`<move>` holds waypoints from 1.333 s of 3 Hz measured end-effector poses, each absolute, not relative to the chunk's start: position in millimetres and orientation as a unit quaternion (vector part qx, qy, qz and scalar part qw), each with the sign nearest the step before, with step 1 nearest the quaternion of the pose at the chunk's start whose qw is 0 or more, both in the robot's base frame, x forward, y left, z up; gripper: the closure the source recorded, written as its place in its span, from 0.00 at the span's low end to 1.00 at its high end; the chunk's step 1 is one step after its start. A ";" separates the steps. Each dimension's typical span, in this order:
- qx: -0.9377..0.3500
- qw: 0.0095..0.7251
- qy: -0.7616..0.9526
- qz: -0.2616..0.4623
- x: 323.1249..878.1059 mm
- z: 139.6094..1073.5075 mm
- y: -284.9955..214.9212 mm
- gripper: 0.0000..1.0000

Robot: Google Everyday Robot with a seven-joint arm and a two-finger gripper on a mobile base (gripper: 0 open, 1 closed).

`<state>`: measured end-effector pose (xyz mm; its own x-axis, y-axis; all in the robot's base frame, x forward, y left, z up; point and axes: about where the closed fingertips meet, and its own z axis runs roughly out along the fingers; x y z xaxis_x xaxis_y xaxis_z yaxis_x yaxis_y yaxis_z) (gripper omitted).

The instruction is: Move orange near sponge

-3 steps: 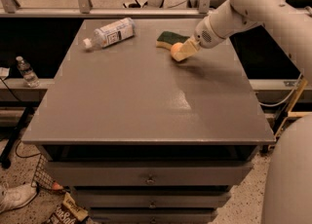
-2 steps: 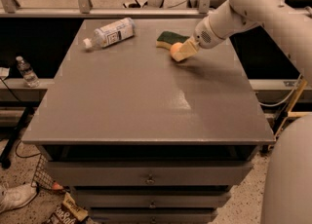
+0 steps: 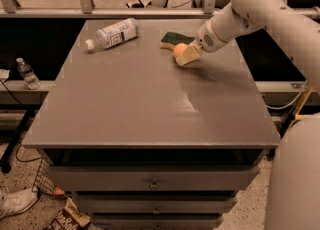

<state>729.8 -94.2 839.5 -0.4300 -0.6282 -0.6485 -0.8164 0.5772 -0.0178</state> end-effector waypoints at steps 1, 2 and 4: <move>-0.435 0.309 0.832 0.153 729.9 837.0 -92.1 0.00; -0.435 0.309 0.832 0.153 729.8 836.7 -91.9 0.00; -0.377 0.354 0.848 0.115 693.7 864.4 -140.1 0.00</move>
Offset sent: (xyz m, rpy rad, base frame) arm -0.0017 -0.0009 0.0005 -0.0003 -0.0039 -0.0014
